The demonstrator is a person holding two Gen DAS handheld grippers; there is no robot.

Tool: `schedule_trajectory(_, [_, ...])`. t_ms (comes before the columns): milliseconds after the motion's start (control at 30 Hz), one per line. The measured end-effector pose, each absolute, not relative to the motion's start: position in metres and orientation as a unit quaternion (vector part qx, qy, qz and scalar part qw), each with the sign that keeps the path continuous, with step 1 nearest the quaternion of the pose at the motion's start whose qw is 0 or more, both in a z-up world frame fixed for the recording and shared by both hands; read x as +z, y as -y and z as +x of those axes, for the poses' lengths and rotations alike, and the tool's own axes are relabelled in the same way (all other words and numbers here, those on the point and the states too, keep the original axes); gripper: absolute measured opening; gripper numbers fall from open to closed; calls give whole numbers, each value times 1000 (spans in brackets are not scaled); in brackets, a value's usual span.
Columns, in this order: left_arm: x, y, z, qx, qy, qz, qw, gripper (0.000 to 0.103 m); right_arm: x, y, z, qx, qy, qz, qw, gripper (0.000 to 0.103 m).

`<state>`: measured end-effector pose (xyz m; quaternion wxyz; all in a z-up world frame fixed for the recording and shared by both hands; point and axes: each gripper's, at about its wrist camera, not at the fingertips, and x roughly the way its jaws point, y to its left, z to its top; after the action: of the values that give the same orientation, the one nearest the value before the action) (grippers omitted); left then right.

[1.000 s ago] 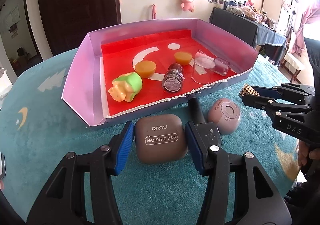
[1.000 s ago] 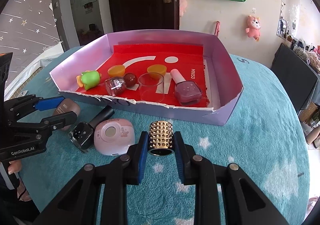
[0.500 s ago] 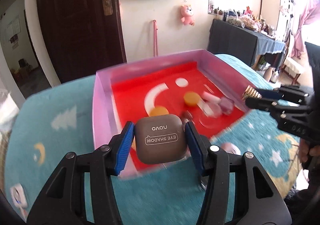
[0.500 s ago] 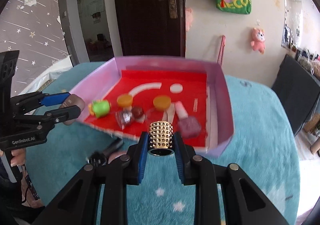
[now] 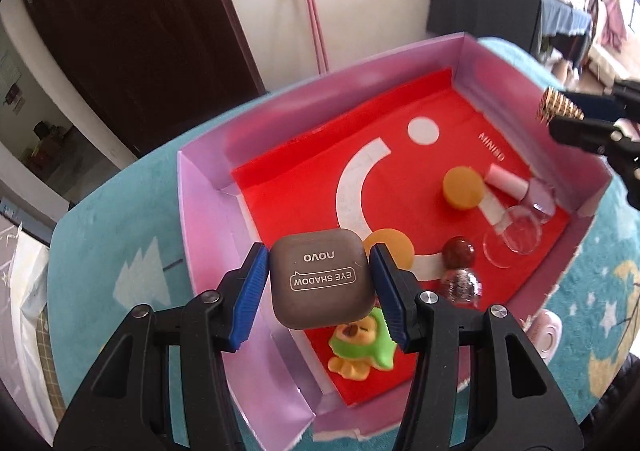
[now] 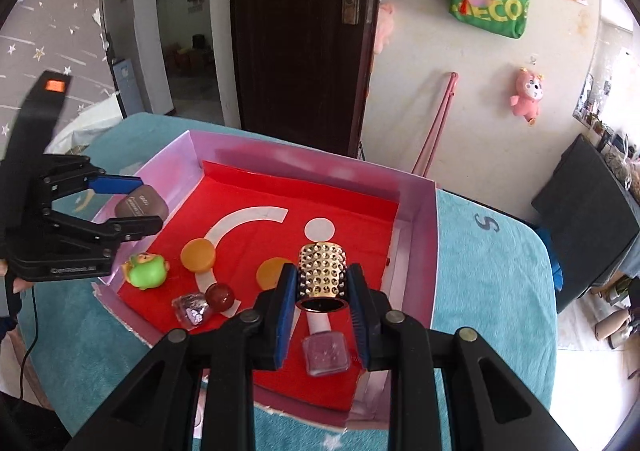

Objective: Organize rigid objects
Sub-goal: 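Carry the gold cylinder into the box while the left tool carries the eyeshadow case in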

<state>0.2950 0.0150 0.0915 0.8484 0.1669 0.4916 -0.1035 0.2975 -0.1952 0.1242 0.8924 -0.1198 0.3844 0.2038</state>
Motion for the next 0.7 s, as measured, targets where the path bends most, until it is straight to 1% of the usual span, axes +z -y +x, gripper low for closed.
schedule_trajectory(233, [78,-6,310,-89,-513,213,826,50,119,183,321,201,-412,-153,876,27])
schedule_trajectory(700, [60,1,326,-87,-538,233,805,50,89,178,352,182,-459,-187,849,27])
